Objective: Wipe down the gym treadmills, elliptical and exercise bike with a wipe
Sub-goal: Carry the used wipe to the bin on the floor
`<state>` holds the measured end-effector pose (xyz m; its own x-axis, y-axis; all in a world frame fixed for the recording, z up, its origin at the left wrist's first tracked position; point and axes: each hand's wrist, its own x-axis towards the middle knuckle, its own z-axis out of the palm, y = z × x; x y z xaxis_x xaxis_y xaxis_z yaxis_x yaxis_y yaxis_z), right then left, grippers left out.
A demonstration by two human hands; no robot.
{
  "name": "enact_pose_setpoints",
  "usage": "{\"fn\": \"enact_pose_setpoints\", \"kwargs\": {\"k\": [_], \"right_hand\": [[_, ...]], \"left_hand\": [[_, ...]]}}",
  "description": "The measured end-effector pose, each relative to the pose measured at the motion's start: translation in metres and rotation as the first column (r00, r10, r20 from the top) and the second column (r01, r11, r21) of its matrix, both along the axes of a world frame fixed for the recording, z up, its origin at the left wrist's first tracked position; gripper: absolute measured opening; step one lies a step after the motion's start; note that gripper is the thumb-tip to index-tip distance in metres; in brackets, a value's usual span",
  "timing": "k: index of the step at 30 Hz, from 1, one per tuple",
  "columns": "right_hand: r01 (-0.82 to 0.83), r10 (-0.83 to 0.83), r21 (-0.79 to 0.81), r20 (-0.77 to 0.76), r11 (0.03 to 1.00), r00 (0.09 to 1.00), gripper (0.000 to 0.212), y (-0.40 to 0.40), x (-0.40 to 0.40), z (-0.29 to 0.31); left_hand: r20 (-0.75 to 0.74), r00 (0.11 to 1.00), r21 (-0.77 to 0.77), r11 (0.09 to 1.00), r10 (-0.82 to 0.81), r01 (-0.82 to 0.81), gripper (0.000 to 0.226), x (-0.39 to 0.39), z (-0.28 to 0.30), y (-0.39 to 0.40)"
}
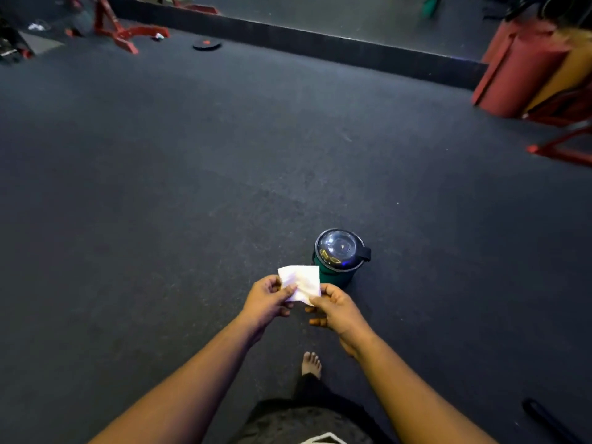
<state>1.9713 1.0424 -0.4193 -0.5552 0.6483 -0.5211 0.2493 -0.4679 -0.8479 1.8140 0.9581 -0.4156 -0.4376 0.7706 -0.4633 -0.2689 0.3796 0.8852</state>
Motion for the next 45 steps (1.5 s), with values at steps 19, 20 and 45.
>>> {"fn": "enact_pose_setpoints", "kwargs": {"k": [19, 20, 45], "right_hand": [[0.316, -0.318, 0.032, 0.082, 0.948, 0.945, 0.007, 0.228, -0.127, -0.059], [0.323, -0.326, 0.038, 0.098, 0.945, 0.94, 0.007, 0.239, -0.137, -0.061], [0.69, -0.672, 0.043, 0.275, 0.723, 0.687, 0.005, 0.378, -0.273, -0.087]], "left_hand": [[-0.073, 0.979, -0.173, 0.969, -0.192, 0.177, 0.002, -0.134, -0.045, 0.251], [-0.072, 0.974, -0.174, 0.964, -0.215, 0.2, 0.003, -0.148, -0.052, 0.266], [-0.107, 0.71, -0.259, 0.709, -0.696, 0.656, 0.006, -0.31, -0.104, 0.485]]}}
